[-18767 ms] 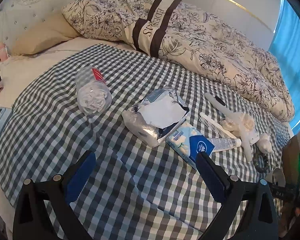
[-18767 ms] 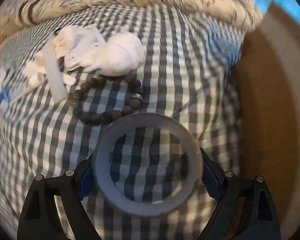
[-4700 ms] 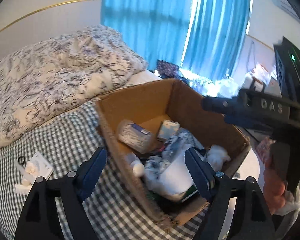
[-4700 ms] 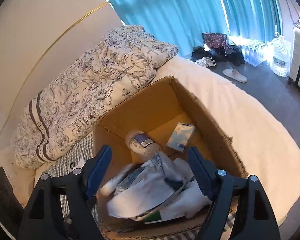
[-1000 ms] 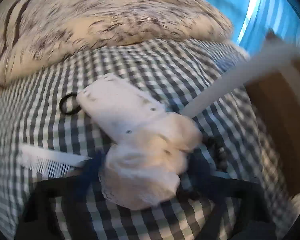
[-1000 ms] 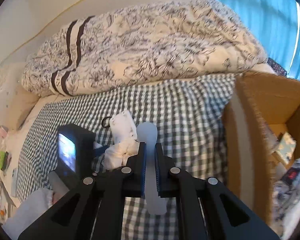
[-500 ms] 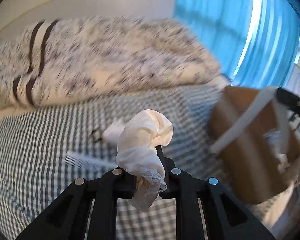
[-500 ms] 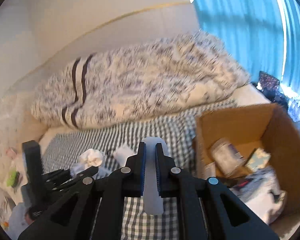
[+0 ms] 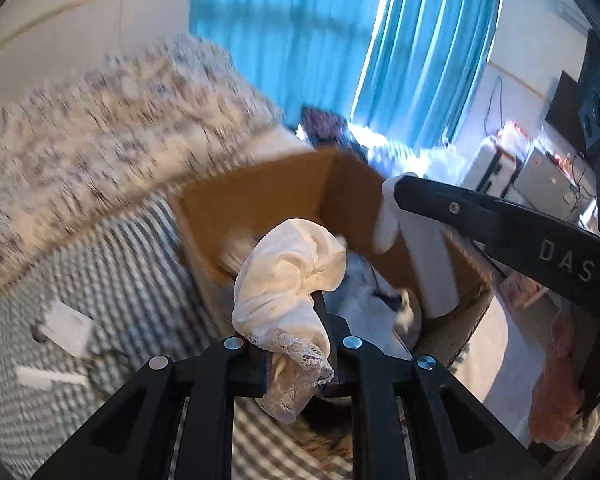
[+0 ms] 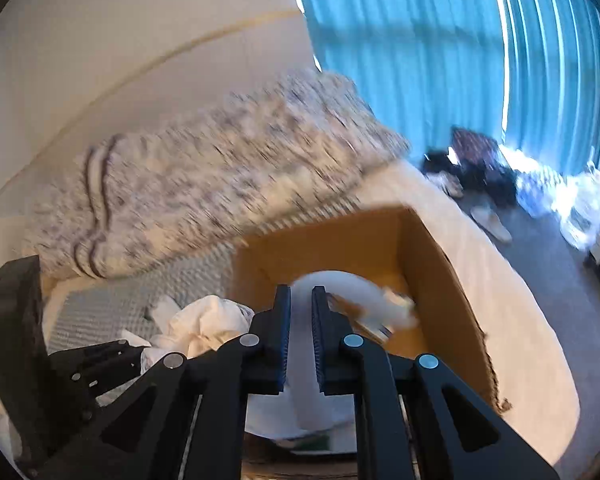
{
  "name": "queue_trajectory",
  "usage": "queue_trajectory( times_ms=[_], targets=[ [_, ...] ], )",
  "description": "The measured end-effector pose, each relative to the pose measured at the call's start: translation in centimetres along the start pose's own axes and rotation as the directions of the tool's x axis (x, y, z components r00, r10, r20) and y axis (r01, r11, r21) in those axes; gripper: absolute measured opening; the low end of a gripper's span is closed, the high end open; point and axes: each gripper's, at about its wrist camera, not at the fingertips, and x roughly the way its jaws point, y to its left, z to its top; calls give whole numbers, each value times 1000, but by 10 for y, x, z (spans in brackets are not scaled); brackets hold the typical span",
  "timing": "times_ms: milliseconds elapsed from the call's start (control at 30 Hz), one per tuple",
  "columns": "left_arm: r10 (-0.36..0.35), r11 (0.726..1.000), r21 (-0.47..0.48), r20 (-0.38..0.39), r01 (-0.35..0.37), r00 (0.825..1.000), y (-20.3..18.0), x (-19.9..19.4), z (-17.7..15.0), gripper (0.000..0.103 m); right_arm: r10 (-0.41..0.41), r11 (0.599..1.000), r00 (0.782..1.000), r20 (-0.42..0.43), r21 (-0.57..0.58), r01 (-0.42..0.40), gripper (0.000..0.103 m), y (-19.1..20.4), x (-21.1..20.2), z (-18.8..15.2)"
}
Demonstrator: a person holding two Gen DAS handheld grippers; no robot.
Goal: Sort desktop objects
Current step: 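Carry the strip and lace cloth over the cardboard box and open both grippers, then move both grippers back over the bed toward the bracelet and comb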
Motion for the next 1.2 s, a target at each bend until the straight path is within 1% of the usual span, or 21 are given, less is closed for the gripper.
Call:
queue_trajectory(
  times_ms=[67, 133, 167, 200, 233, 267, 300, 333, 367, 433, 500, 633, 733, 800, 900, 967, 1033, 1067, 1100, 1167, 1200],
  targets=[
    [7, 1000, -11, -48, -7, 999, -4, 19, -7, 15, 12, 999, 999, -34, 38, -11, 10, -16, 14, -7],
    [28, 1000, 0, -70, -28, 997, -5, 32, -9, 16, 8, 998, 998, -61, 67, -4, 10, -27, 23, -15],
    [41, 999, 12, -78, -40, 996, -8, 37, -10, 19, 12, 997, 997, -73, 74, -6, 13, -31, 26, -18],
    [54, 998, 32, -86, -52, 995, -16, 40, -11, 35, 18, 996, 997, -78, 91, -11, 13, -35, 29, -20],
    [69, 997, 52, -88, -64, 994, -17, 42, -10, 49, 27, 993, 997, -78, 114, -18, 18, -38, 30, -20],
    [103, 992, 78, -87, -96, 991, -20, 42, -9, 80, 32, 991, 997, -74, 132, -22, 34, -41, 29, -20],
    [123, 988, 101, -65, -116, 990, -22, 39, -9, 88, 35, 989, 998, -58, 149, -26, 44, -43, 25, -19],
    [139, 984, 115, -42, -133, 989, -25, 35, -11, 91, 34, 987, 999, -31, 156, -29, 56, -43, 18, -18],
    [171, 977, 133, -14, -168, 985, -28, 29, -11, 98, 30, 987, 1000, -5, 157, -29, 56, -42, 11, -16],
    [202, 966, 162, 25, -203, 979, -31, 20, -10, 100, 28, 989, 999, 28, 148, -32, 56, -40, 2, -11],
    [212, 962, 165, 49, -217, 976, -29, 11, -10, 100, 39, 989, 998, 49, 140, -45, 56, -35, -6, -8],
    [214, 973, 74, 70, -219, 974, -8, -13, -8, 100, 66, 991, 995, 69, 113, -74, 56, -16, -12, -6],
    [280, 960, -6, 73, -280, 957, 20, -31, -7, 100, 96, 992, 993, 72, 78, -102, 56, 5, -14, -6],
    [343, 939, -51, 87, -340, 935, 43, -46, -8, 100, 114, 991, 991, 71, 56, -118, 56, 20, -14, -8],
    [457, 886, -131, 100, -444, 884, 79, -72, -18, 100, 155, 987, 986, 57, 26, -157, 56, 48, -11, -12],
    [515, 848, -197, 90, -492, 852, 108, -88, -26, 101, 174, 985, 984, 44, 4, -174, 56, 66, -8, -17],
    [552, 816, -252, 72, -521, 830, 133, -99, -37, 102, 196, 981, 980, 22, -20, -195, 56, 86, -4, -23],
    [564, 802, -279, 64, -527, 824, 147, -105, -44, 102, 203, 979, 979, 12, -29, -202, 56, 95, -2, -25],
    [566, 796, -298, 56, -527, 823, 158, -109, -48, 102, 209, 977, 978, 3, -35, -209, 56, 103, 0, -27],
    [561, 788, -330, 36, -521, 827, 180, -118, -60, 102, 231, 972, 973, -15, -49, -231, 56, 122, 5, -33],
    [568, 781, -337, 31, -526, 823, 185, -120, -64, 102, 238, 970, 971, -20, -54, -239, 56, 129, 7, -35]
  ],
)
